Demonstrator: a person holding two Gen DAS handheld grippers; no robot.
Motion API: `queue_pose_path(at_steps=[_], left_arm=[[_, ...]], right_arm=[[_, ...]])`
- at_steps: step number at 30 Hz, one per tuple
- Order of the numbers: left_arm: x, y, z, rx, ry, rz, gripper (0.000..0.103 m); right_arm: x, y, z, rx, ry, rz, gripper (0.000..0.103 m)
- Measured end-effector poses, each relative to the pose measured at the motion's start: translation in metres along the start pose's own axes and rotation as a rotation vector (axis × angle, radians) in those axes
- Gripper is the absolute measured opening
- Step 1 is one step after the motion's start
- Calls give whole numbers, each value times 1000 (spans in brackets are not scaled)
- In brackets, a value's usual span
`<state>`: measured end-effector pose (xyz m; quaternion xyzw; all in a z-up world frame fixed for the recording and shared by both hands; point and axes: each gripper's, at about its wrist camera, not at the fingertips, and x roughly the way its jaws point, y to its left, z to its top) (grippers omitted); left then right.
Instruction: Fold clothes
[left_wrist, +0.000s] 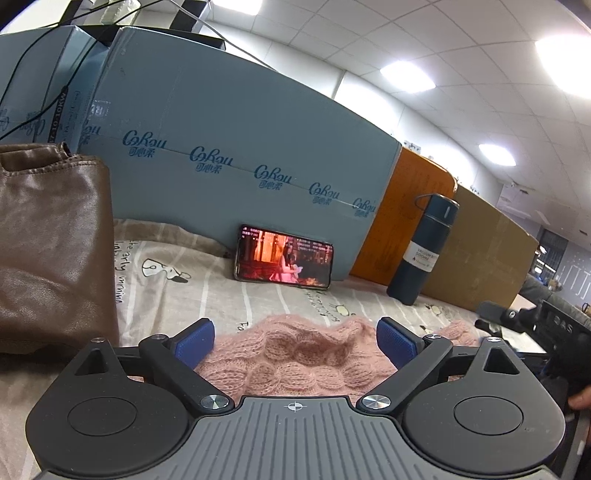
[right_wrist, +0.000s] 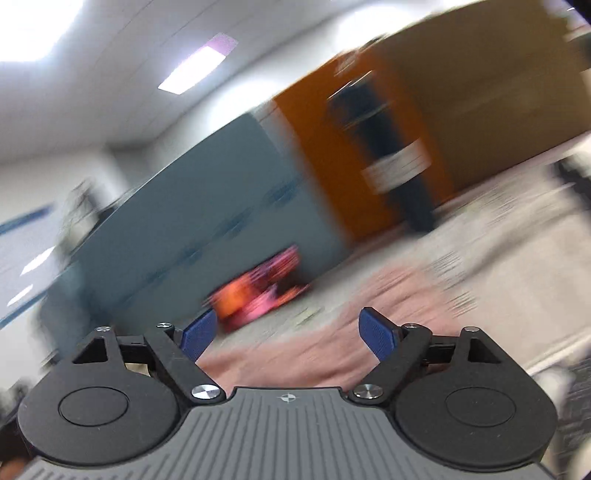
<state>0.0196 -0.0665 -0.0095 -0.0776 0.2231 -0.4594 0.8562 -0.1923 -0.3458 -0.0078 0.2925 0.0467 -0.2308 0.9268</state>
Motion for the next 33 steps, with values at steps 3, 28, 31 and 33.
queue_pose_path(at_steps=[3,28,31,33], left_arm=[[0,0,0,0,-1,7,99],[-5,16,7,-51,-30,31,100],[-15,24,13,-98,-74,33,100],[-23,29,17,-128,-104,23,100]], right_arm=[[-3,-12,3,8,-58,-227,87],[-6,103,-22,-600,-162,-107,25],[-8,141,-43,-773,-198,-53,25],[-9,162,-57,-842,-192,-2,25]])
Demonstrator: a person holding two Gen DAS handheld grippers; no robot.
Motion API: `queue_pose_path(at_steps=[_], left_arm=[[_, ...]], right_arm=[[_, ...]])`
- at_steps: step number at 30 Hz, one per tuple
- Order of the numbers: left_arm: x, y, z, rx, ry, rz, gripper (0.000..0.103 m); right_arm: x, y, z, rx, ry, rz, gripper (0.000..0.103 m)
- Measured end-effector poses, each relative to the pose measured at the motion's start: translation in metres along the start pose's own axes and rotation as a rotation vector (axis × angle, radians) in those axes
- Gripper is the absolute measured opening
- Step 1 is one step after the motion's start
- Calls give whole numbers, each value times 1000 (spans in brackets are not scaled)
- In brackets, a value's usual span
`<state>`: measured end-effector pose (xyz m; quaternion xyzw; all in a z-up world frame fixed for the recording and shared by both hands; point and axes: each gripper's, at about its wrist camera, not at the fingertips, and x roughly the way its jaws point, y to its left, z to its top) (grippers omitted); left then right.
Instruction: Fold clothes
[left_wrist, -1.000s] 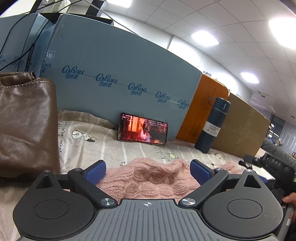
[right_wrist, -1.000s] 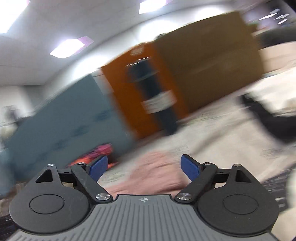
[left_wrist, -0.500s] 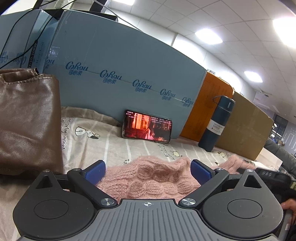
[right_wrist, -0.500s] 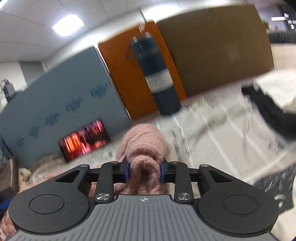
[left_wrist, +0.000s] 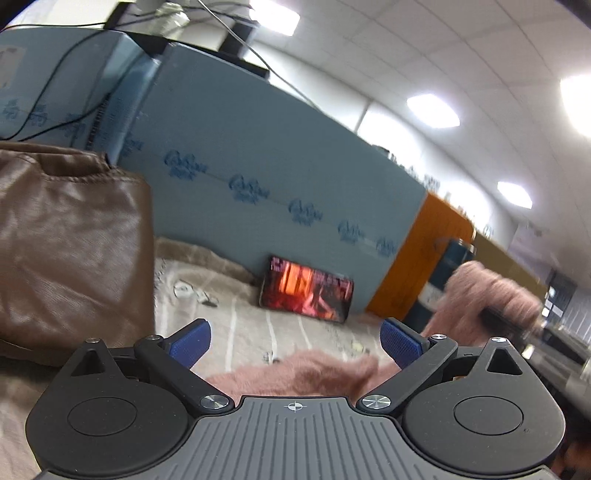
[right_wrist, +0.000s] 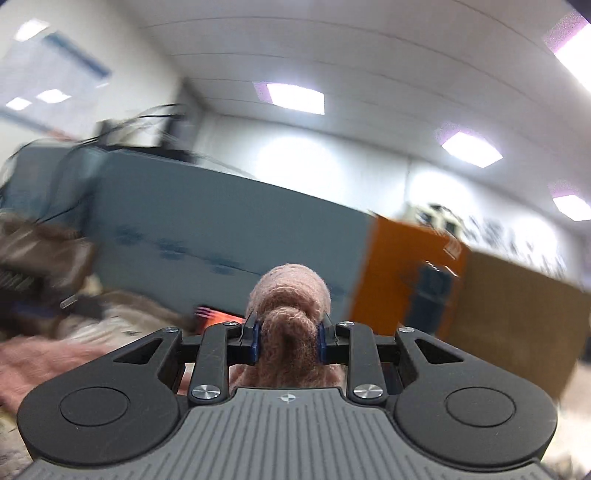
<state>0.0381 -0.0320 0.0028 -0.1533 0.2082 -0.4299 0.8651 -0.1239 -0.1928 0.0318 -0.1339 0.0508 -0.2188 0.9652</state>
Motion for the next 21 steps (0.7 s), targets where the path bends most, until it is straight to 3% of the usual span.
queue_pose_path(at_steps=[4,7,10,15,19,21], left_arm=[[-15,12,10,-54,-58,-16,100],[-25,23,17,-113,-95,-14,100],[-28,29,19,-141,-100,1,100],[-25,27,19,-134,-77,10,100],[-25,28,18,-139,-71,1,100],[-25,31,16,-164,-60,-9,100]], right_arm=[[-1,38,11,-3,3,150,25],[4,53,15,99,66,307,25],[24,54,12,267,185,473,27],[56,48,-16,546,355,731,54],[51,28,-9,658,339,820,88],[40,14,1,648,288,842,89]])
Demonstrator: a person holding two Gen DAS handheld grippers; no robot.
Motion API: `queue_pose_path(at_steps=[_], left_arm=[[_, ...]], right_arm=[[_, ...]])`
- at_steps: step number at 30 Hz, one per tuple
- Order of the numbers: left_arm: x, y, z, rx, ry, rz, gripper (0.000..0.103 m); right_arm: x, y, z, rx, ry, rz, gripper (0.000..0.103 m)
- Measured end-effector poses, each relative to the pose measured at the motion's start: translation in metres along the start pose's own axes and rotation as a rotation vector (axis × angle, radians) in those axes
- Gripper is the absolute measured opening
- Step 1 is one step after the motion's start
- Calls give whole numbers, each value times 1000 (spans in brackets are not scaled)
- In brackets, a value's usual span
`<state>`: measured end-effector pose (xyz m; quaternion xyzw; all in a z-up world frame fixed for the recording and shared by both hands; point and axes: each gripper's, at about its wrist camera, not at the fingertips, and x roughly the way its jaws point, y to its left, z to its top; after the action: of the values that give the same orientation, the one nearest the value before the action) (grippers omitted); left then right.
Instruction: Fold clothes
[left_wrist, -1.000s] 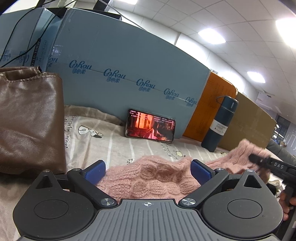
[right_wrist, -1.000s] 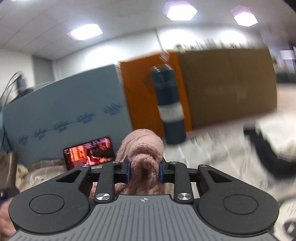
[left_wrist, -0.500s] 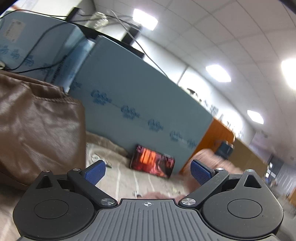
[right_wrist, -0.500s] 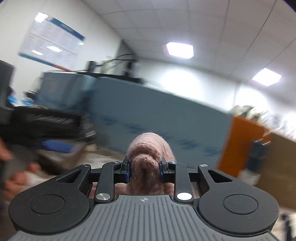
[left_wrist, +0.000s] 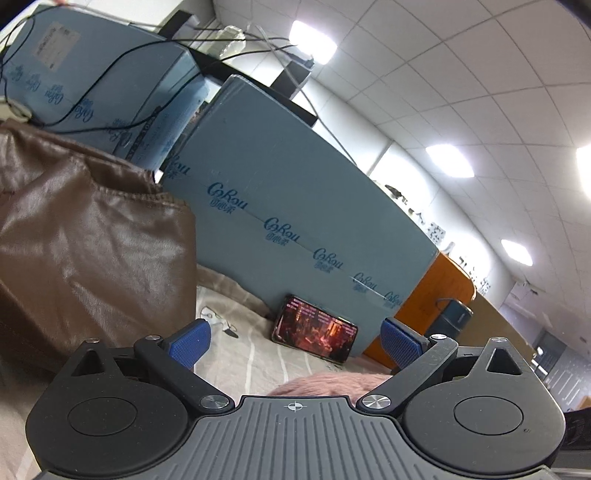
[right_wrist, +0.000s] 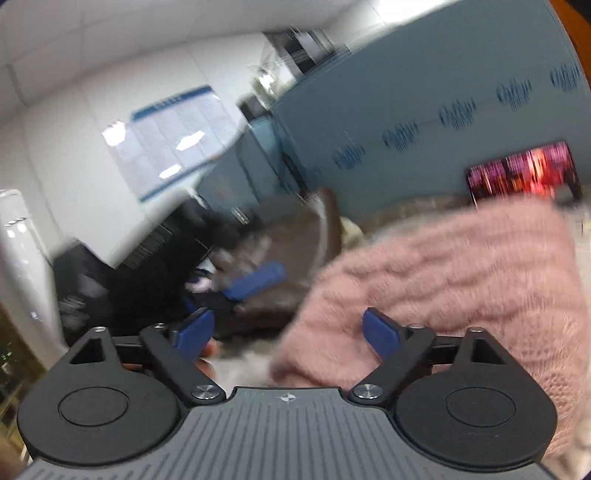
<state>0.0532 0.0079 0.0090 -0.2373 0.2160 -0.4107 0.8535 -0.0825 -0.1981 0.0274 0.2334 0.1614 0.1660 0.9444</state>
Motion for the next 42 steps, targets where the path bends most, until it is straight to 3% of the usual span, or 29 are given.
queue_pose_path(at_steps=[3,7,11,13,15,18,20,22,24,28,33,36,38,41,42], left_arm=[[2,3,-6,-50,67,-69,100],[9,-3,-19,-48,197,-166,100],[10,-14,-36,41,238,-116,99],[12,-19,-43,88,241,-84,85],[13,-25,-47,162,226,-46,24],[7,-24,-41,195,157,-50,21],[-2,-16,-30,169,95,-21,21],[-6,-3,-25,118,87,40,21],[-3,7,-26,79,124,88,23],[8,-1,-35,118,197,68,28],[8,7,-31,107,170,126,34],[10,6,-34,122,174,160,37],[10,4,-37,153,181,185,50],[10,4,-37,160,168,247,82],[8,5,-36,143,160,267,88]], right_arm=[[-33,-1,11,-29,-63,-17,96],[-72,-27,15,44,-147,-134,96],[-90,-59,7,187,-178,-155,96],[-91,-68,2,216,-180,-151,96],[-89,-75,-4,232,-181,-142,96],[-89,-77,-9,237,-184,-112,96],[-91,-78,-10,238,-188,-90,96],[-88,-79,-10,245,-183,-64,96],[-83,-81,-10,252,-166,-40,96],[-73,-84,-9,281,-111,10,96],[-56,-90,3,308,-30,-44,96],[-51,-97,7,305,-29,-80,97],[-47,-107,2,322,-18,-119,97],[-40,-124,-15,366,17,-174,95],[-41,-121,-16,338,8,-182,95]])
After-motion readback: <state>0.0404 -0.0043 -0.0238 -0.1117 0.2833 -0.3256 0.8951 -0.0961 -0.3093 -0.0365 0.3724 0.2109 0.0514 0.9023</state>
